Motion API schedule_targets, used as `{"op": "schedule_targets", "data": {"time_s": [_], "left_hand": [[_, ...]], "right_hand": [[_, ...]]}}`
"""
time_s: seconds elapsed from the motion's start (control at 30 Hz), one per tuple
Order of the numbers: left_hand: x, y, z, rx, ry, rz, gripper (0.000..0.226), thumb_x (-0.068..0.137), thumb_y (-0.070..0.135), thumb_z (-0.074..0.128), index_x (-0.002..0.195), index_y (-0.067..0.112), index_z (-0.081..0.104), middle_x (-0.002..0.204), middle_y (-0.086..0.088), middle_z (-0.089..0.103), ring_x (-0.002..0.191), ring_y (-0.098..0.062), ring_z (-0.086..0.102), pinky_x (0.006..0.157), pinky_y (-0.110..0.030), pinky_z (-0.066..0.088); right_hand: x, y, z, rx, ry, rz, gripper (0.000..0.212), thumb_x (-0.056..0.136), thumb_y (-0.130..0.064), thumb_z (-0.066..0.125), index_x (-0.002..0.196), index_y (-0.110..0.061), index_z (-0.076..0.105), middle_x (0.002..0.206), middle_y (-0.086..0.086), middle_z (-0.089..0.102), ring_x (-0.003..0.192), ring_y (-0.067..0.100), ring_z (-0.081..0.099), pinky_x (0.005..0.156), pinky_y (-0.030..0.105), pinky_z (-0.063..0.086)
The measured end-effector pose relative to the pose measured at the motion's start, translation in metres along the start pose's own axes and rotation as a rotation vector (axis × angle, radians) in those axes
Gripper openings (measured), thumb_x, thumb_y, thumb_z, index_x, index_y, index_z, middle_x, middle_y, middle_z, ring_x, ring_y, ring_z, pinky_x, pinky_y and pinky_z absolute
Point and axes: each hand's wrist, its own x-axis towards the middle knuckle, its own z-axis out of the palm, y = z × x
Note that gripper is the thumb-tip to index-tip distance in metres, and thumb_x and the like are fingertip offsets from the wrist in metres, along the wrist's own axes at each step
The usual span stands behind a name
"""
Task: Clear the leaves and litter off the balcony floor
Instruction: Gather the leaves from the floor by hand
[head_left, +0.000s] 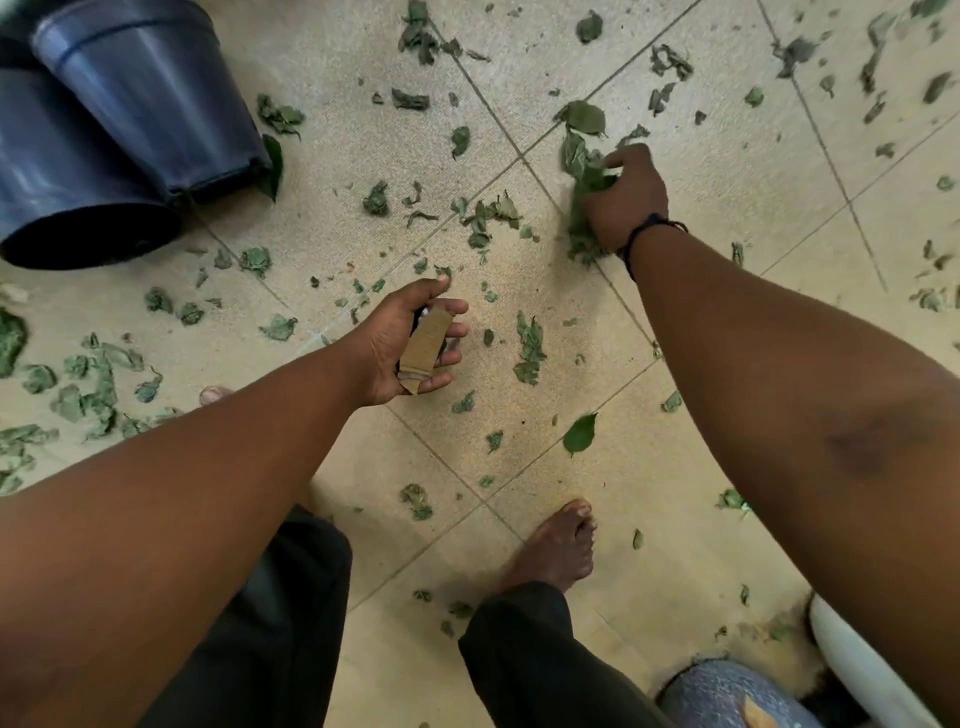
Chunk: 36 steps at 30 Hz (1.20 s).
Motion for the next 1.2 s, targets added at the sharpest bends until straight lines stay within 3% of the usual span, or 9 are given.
{"op": "schedule_targets", "data": {"time_s": [0.1,0.2,0.3,0.47,0.6,0.7,0.83,1.03,1.2], "left_hand": [[0.001,-0.014,0.003,-0.031,-0.002,-0.01,0.036,0.092,0.056,0.055,0.099,0.023,0.068,0.087,0.002,0.065,0.067,-0.019,0.058,0.065,-0.029,0.048],[0.002,-0.034,0.011,-0.005,0.03,-0.054,0.036,0.092,0.057,0.054,0.098,0.025,0.07,0.088,0.003,0.068,0.07,-0.019,0.061,0.07,-0.031,0.05],[0.004,-0.056,0.021,0.029,0.006,-0.106,0.036,0.089,0.058,0.057,0.096,0.026,0.071,0.09,0.004,0.068,0.072,-0.018,0.061,0.07,-0.033,0.049],[0.005,-0.079,0.037,0.141,0.018,-0.155,0.037,0.089,0.057,0.057,0.101,0.026,0.071,0.093,0.005,0.068,0.078,-0.017,0.063,0.073,-0.036,0.051],[0.006,-0.083,0.05,0.188,0.049,-0.151,0.037,0.091,0.056,0.055,0.102,0.025,0.07,0.091,0.004,0.068,0.075,-0.017,0.062,0.075,-0.035,0.051],[0.008,-0.084,0.061,0.215,0.078,-0.144,0.037,0.092,0.057,0.053,0.1,0.025,0.07,0.09,0.004,0.068,0.073,-0.017,0.062,0.073,-0.033,0.05],[0.003,-0.092,0.088,0.242,0.083,-0.135,0.036,0.092,0.057,0.052,0.098,0.027,0.071,0.092,0.004,0.067,0.077,-0.018,0.062,0.072,-0.033,0.049],[-0.038,-0.123,0.155,0.377,0.078,-0.184,0.034,0.094,0.054,0.051,0.098,0.026,0.07,0.097,0.002,0.067,0.087,-0.021,0.061,0.079,-0.035,0.048],[-0.073,-0.15,0.211,0.549,0.019,-0.247,0.034,0.094,0.051,0.052,0.102,0.023,0.07,0.099,-0.002,0.066,0.088,-0.021,0.06,0.082,-0.036,0.047]], "right_hand": [[-0.029,0.023,-0.013,0.229,-0.019,0.098,0.018,0.087,-0.011,0.066,0.105,-0.012,0.062,0.095,0.002,0.061,0.085,0.017,0.06,0.079,0.033,0.056],[-0.085,0.065,-0.02,0.418,-0.311,0.272,0.01,0.088,-0.007,0.067,0.098,-0.009,0.065,0.096,0.009,0.069,0.08,0.017,0.067,0.069,0.03,0.058],[-0.141,0.117,-0.005,0.229,-0.477,0.393,0.004,0.087,-0.011,0.071,0.089,-0.012,0.067,0.088,0.007,0.069,0.075,0.017,0.066,0.071,0.031,0.057],[-0.181,0.173,0.038,0.117,-0.301,0.386,0.015,0.079,-0.005,0.075,0.093,0.002,0.072,0.082,0.014,0.064,0.069,0.025,0.06,0.064,0.034,0.051],[-0.185,0.172,0.055,0.149,-0.128,0.378,0.036,0.081,-0.003,0.067,0.106,-0.015,0.044,0.094,0.004,0.049,0.083,0.024,0.051,0.071,0.034,0.047],[-0.178,0.168,0.051,0.076,-0.276,0.419,0.024,0.088,-0.012,0.065,0.109,-0.009,0.054,0.089,0.003,0.052,0.085,0.023,0.05,0.069,0.028,0.04],[-0.18,0.172,0.025,0.079,-0.425,0.418,0.016,0.086,-0.019,0.068,0.088,-0.003,0.068,0.084,0.014,0.059,0.081,0.027,0.056,0.065,0.03,0.041],[-0.236,0.206,-0.034,0.382,-0.385,0.585,0.027,0.081,-0.015,0.074,0.104,-0.002,0.069,0.103,0.019,0.07,0.097,0.034,0.066,0.086,0.05,0.056],[-0.295,0.252,-0.08,0.483,-0.3,0.672,0.012,0.083,-0.012,0.074,0.09,-0.006,0.066,0.096,0.02,0.068,0.096,0.036,0.066,0.086,0.051,0.055]]}}
